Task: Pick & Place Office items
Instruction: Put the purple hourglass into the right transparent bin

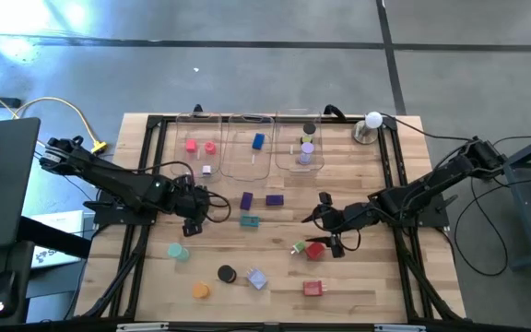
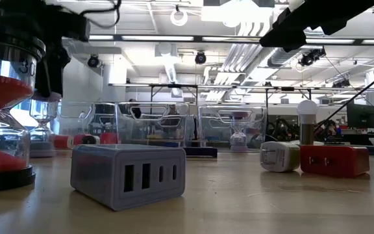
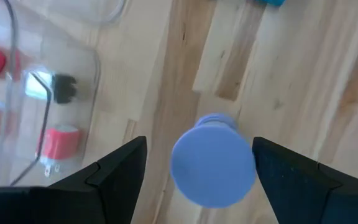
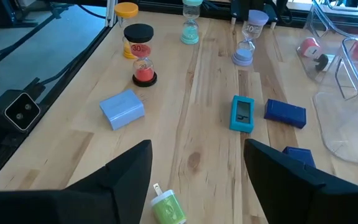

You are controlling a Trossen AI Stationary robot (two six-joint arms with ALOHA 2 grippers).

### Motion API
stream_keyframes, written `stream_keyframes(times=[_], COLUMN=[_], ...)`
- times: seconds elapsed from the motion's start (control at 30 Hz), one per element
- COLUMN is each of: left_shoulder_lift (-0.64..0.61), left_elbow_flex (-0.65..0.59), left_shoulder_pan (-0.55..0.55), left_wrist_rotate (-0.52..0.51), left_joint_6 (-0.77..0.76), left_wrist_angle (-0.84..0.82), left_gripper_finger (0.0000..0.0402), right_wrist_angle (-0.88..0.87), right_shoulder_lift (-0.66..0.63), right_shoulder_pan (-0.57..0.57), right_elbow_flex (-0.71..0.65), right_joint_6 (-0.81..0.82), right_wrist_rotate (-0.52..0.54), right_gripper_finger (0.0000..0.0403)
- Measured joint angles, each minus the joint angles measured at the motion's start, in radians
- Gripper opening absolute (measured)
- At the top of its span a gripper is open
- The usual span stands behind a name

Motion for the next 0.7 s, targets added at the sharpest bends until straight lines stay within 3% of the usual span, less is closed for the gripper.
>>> stream_keyframes(times=[0.7], left_shoulder_lift=[-0.001], left_elbow_flex=[-0.098], left_shoulder_pan=[0.0], left_wrist_rotate=[0.006], left_joint_6=[-0.054], left_wrist_angle=[0.078], left_gripper_finger=[0.0269], right_wrist_angle=[0.0], right_shoulder_lift=[0.0], right_shoulder_pan=[0.0], right_elbow_flex=[0.0], right_joint_6=[0.0], right_wrist_rotate=[0.0], right_gripper_finger=[0.0244])
